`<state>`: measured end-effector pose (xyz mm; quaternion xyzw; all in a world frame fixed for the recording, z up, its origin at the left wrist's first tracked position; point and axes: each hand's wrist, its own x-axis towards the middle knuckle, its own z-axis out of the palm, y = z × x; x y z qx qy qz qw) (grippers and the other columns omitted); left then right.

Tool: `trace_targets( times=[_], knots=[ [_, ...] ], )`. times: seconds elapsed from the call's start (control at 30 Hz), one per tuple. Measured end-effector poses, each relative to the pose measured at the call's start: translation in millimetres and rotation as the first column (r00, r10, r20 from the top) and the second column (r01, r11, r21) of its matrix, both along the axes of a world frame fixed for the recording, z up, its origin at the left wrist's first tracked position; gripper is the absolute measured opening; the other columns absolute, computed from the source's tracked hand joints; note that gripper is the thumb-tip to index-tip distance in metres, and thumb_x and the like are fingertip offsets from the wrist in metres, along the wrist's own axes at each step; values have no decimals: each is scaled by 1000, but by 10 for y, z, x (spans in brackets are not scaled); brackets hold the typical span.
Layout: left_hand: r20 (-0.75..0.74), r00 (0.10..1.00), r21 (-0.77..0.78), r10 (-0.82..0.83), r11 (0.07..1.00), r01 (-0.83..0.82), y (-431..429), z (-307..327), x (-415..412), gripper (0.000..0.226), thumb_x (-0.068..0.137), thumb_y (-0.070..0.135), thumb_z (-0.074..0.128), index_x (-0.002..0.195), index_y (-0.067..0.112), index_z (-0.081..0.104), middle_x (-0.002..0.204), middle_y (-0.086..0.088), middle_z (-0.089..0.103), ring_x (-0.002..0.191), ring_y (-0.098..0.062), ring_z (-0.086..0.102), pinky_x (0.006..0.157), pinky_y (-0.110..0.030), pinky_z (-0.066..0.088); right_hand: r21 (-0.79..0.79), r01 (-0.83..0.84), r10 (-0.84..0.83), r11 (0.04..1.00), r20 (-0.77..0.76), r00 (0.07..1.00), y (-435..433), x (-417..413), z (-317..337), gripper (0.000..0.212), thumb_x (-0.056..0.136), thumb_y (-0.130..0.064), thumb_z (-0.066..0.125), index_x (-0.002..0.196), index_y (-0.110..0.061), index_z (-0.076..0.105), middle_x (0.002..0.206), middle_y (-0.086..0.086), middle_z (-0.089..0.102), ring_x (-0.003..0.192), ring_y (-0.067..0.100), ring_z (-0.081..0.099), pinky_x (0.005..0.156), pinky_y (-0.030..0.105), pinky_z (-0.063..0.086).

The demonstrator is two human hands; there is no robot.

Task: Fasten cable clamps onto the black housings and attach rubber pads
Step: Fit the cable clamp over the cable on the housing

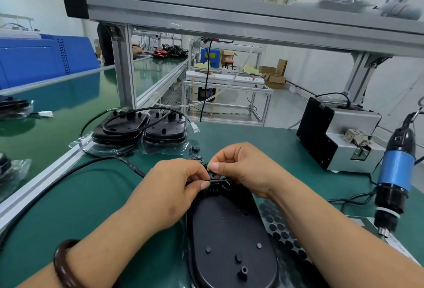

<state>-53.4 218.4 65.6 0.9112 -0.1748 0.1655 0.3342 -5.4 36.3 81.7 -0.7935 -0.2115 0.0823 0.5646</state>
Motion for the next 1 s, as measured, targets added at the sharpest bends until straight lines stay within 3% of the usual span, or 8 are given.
trace_targets(
  times=[0.13,0.3,0.6,0.7,0.83,0.9,1.0],
  knots=[
    [23,999,35,25,999,-26,-3,-17,2,3,83,33,68,84,35,66,76,20,63,77,2,59,74,-31,52,-11,-17,18,1000,54,998,-9,-32,35,10,89,-6,67,80,-10,68,68,1,65,50,-3,52,52,7,39],
    [79,996,95,32,995,-40,7,-27,4,3,84,35,64,86,35,62,80,18,60,81,-3,55,75,-33,49,-188,-1,35,982,178,983,-7,-65,54,17,88,-13,70,74,-22,69,58,-14,62,51,-4,48,53,8,38],
    [9,999,109,41,993,-42,-38,-60,-6,6,91,37,54,96,41,52,84,19,58,84,-5,54,75,-30,48,-227,-3,18,974,64,998,-61,-41,56,10,83,-16,74,73,-16,74,63,-1,59,58,7,45,56,19,38],
    [-3,1000,134,25,991,-25,-49,-78,6,16,94,36,50,106,42,57,95,20,58,93,-4,54,83,-28,46,-205,28,-20,978,43,999,-77,-28,29,11,82,-18,76,71,-17,74,59,-5,57,53,5,43,52,16,37],
    [-108,985,27,-137,990,141,15,-42,-25,22,88,35,60,106,48,59,100,28,60,98,10,54,83,-9,43,-187,32,-29,982,18,999,-100,-47,46,13,82,-19,76,71,-16,70,63,-1,58,56,8,45,54,18,38],
    [-105,981,63,-161,984,168,68,-30,-17,23,83,43,66,105,50,61,100,31,62,96,12,55,83,-12,46,-133,103,-100,986,27,995,-225,-28,190,15,84,-21,74,72,-13,70,72,6,62,58,9,46,56,20,41],
    [-67,992,108,-109,987,116,121,-32,34,35,73,66,56,105,55,63,97,34,62,95,12,57,85,-24,50,102,296,-302,950,52,952,-657,-5,565,10,84,-17,72,77,-10,71,73,4,70,54,6,53,51,18,46]
  ],
)
